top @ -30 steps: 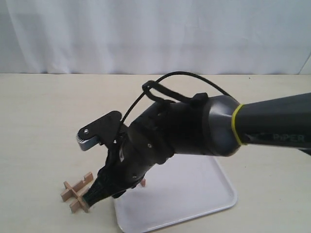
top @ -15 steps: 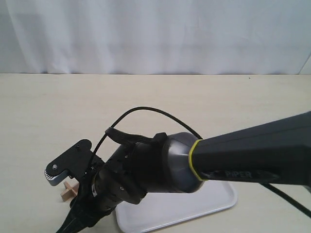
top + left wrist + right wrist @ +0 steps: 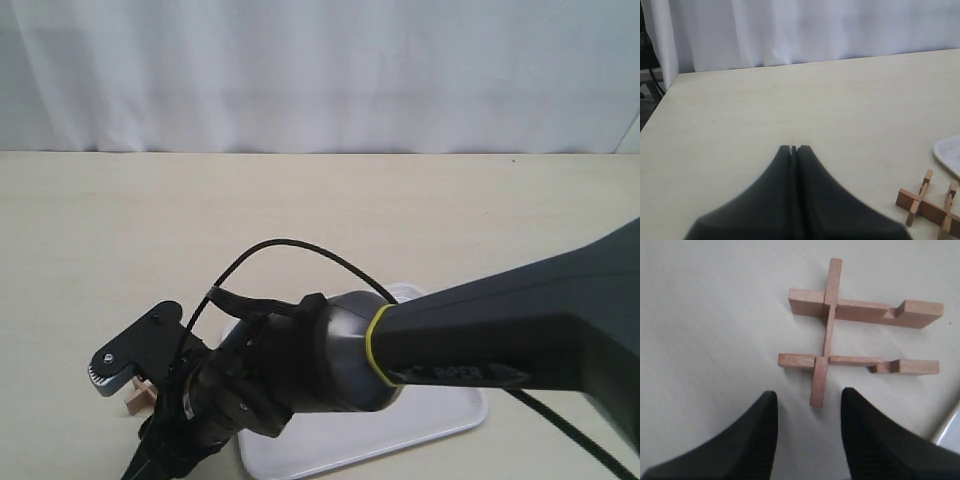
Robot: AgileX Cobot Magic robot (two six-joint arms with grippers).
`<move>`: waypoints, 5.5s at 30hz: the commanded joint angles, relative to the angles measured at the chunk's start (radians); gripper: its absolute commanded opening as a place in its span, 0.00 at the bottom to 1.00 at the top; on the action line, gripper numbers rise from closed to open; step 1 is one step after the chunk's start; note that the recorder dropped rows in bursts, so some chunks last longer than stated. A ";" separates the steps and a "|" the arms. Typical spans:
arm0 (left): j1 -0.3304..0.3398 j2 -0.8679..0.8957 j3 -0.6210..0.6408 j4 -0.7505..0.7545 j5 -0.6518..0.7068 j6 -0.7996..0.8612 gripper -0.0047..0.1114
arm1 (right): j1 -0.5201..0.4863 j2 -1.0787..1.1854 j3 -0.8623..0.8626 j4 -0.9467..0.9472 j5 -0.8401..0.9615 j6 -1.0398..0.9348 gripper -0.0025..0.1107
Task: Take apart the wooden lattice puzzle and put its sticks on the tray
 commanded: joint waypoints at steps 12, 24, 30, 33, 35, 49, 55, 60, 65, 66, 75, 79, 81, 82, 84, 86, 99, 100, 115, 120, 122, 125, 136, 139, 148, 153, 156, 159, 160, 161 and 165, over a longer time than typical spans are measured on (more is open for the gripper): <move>-0.001 0.000 0.002 -0.002 -0.017 -0.003 0.04 | 0.001 0.025 -0.001 -0.005 -0.046 0.001 0.14; -0.001 0.000 0.002 0.000 -0.015 -0.003 0.04 | 0.001 0.025 -0.001 -0.005 -0.043 0.001 0.06; -0.001 0.000 0.002 0.000 -0.015 -0.003 0.04 | 0.001 0.025 -0.001 -0.005 -0.043 0.001 0.06; -0.001 0.000 0.002 0.000 -0.015 -0.003 0.04 | 0.001 0.021 -0.001 -0.005 -0.041 0.001 0.06; -0.001 0.000 0.002 0.000 -0.015 -0.003 0.04 | 0.001 0.010 -0.001 -0.005 -0.036 0.001 0.06; -0.001 0.000 0.002 -0.002 -0.015 -0.003 0.04 | 0.001 -0.056 -0.001 -0.010 -0.009 0.001 0.06; -0.001 0.000 0.002 -0.002 -0.015 -0.003 0.04 | 0.001 -0.063 -0.001 -0.010 0.005 0.001 0.06; -0.001 0.000 0.002 -0.002 -0.015 -0.003 0.04 | 0.001 -0.070 -0.001 -0.010 0.025 0.001 0.06; -0.001 0.000 0.002 -0.002 -0.015 -0.003 0.04 | -0.003 -0.097 -0.001 -0.010 0.039 0.001 0.06; -0.001 0.000 0.002 -0.002 -0.015 -0.003 0.04 | -0.003 -0.101 -0.001 -0.010 0.039 0.001 0.06; -0.001 0.000 0.002 0.000 -0.015 -0.003 0.04 | -0.034 -0.133 0.001 -0.010 0.076 0.001 0.06; -0.001 0.000 0.002 0.000 -0.015 -0.003 0.04 | -0.054 -0.150 0.005 -0.010 0.094 0.001 0.06; -0.001 0.000 0.002 0.000 -0.015 -0.003 0.04 | -0.059 -0.167 0.022 -0.012 0.091 0.001 0.06; -0.001 0.000 0.002 0.000 -0.015 -0.003 0.04 | -0.061 -0.177 0.029 -0.023 0.091 0.001 0.06; -0.001 0.000 0.002 0.000 -0.015 -0.003 0.04 | -0.064 -0.203 0.051 -0.048 0.093 0.001 0.06; -0.001 0.000 0.002 0.000 -0.015 -0.003 0.04 | -0.073 -0.231 0.074 -0.060 0.093 0.001 0.06; -0.001 0.000 0.002 -0.002 -0.015 -0.003 0.04 | -0.463 -0.537 0.384 -0.118 0.093 -0.033 0.06; -0.001 0.000 0.002 -0.002 -0.015 -0.003 0.04 | -0.512 -0.537 0.396 -0.110 0.083 -0.033 0.06; -0.001 0.000 0.002 -0.002 -0.015 -0.003 0.04 | -0.614 -0.291 0.522 -0.061 -0.224 -0.001 0.12; -0.001 0.000 0.002 0.000 -0.015 -0.003 0.04 | -0.614 -0.291 0.485 -0.006 -0.142 -0.001 0.48; -0.001 0.000 0.002 0.000 -0.015 -0.003 0.04 | -0.614 -0.291 0.466 0.002 -0.100 -0.001 0.56; -0.001 0.000 0.002 0.000 -0.015 -0.003 0.04 | -0.614 -0.291 0.447 0.002 -0.058 0.001 0.63; -0.001 0.000 0.002 0.000 -0.015 -0.003 0.04 | -0.614 -0.307 0.441 0.016 -0.056 -0.012 0.63; -0.001 0.000 0.002 0.000 -0.015 -0.003 0.04 | -0.614 -0.340 0.440 0.016 -0.066 -0.036 0.63; -0.001 0.000 0.002 -0.002 -0.017 -0.003 0.04 | -0.614 -0.449 0.440 0.077 -0.064 -0.053 0.63; -0.001 0.000 0.002 -0.002 -0.017 -0.003 0.04 | -0.614 -0.455 0.440 0.085 -0.062 -0.053 0.63; -0.001 0.000 0.002 -0.002 -0.017 -0.003 0.04 | -0.601 -0.455 0.435 0.102 -0.060 -0.075 0.63; -0.001 0.000 0.002 -0.002 -0.017 -0.003 0.04 | -0.554 -0.455 0.413 0.102 -0.051 -0.091 0.63; -0.001 0.000 0.002 -0.002 -0.017 -0.003 0.04 | -0.531 -0.455 0.401 0.102 -0.041 -0.094 0.63; -0.001 0.000 0.002 -0.002 -0.017 -0.003 0.04 | -0.513 -0.455 0.386 0.102 -0.027 -0.103 0.63; -0.001 0.000 0.002 -0.002 -0.017 -0.003 0.04 | -0.429 -0.451 0.317 0.102 0.027 -0.105 0.63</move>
